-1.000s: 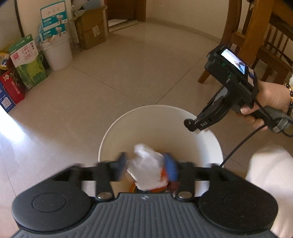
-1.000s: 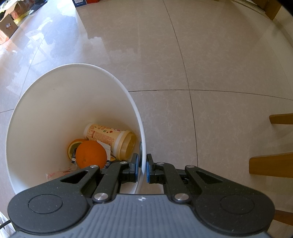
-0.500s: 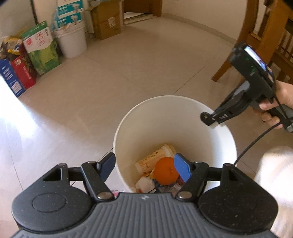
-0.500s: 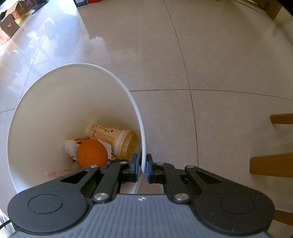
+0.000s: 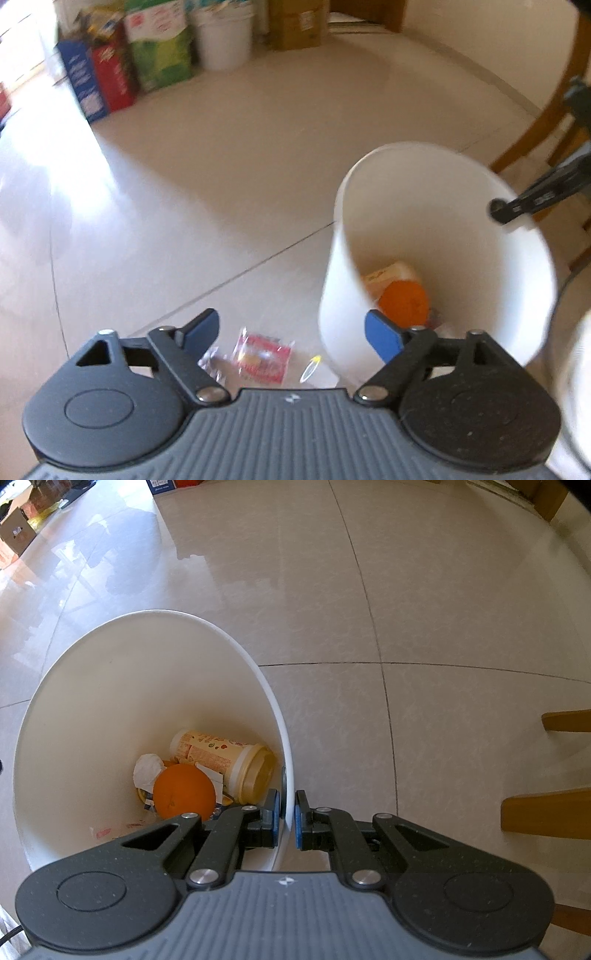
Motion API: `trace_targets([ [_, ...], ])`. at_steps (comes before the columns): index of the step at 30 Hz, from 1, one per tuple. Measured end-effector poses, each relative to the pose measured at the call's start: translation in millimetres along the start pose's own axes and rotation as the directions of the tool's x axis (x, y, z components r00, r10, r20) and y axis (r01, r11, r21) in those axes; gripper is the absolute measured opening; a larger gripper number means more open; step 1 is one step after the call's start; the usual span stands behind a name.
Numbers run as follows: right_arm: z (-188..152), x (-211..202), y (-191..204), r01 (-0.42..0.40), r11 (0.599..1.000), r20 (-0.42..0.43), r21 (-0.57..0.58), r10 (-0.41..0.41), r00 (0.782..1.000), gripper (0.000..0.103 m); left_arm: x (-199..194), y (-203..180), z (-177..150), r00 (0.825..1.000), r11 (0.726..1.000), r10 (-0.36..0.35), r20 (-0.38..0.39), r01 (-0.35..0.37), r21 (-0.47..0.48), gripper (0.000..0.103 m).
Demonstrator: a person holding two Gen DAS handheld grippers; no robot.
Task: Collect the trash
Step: 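Lower the left gripper to the clear plastic cup and grasp it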
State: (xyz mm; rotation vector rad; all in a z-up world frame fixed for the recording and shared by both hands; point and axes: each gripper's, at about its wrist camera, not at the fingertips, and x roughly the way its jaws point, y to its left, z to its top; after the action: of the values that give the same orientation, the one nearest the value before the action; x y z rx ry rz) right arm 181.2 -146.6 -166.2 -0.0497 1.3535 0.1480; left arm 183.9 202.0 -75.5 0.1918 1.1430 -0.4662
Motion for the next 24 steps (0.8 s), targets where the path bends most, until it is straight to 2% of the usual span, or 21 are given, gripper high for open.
trace_targets([
  [7,-0.8,0.6,5.2,0.018,1.0,0.0,-0.002,-0.018,1.0,0.01,52.4,9.1,-60.4,0.999,0.999,0.014,-0.043,-0.016,-0.032,0.092],
  [10,-0.8,1.6,6.8,0.025,1.0,0.0,-0.002,-0.025,1.0,0.01,75.7,-0.5,-87.7,0.997,1.0,-0.029,-0.076,0.03,0.01,0.092],
  [13,-0.6,2.6,6.8,0.025,1.0,-0.002,0.003,-0.025,1.0,0.01,93.7,-13.6,-108.5,0.995,0.995,-0.035,-0.094,0.043,0.085,0.092],
  [16,-0.1,3.4,7.7,0.031,1.0,-0.004,0.001,-0.031,1.0,0.01,106.1,-22.1,-121.0,0.995,0.99,-0.044,-0.094,0.056,0.131,0.092],
  [24,1.5,4.8,10.7,0.049,0.999,-0.012,0.003,-0.049,0.999,0.011,127.5,-30.4,-129.3,0.997,0.974,-0.061,-0.055,0.071,0.213,0.092],
])
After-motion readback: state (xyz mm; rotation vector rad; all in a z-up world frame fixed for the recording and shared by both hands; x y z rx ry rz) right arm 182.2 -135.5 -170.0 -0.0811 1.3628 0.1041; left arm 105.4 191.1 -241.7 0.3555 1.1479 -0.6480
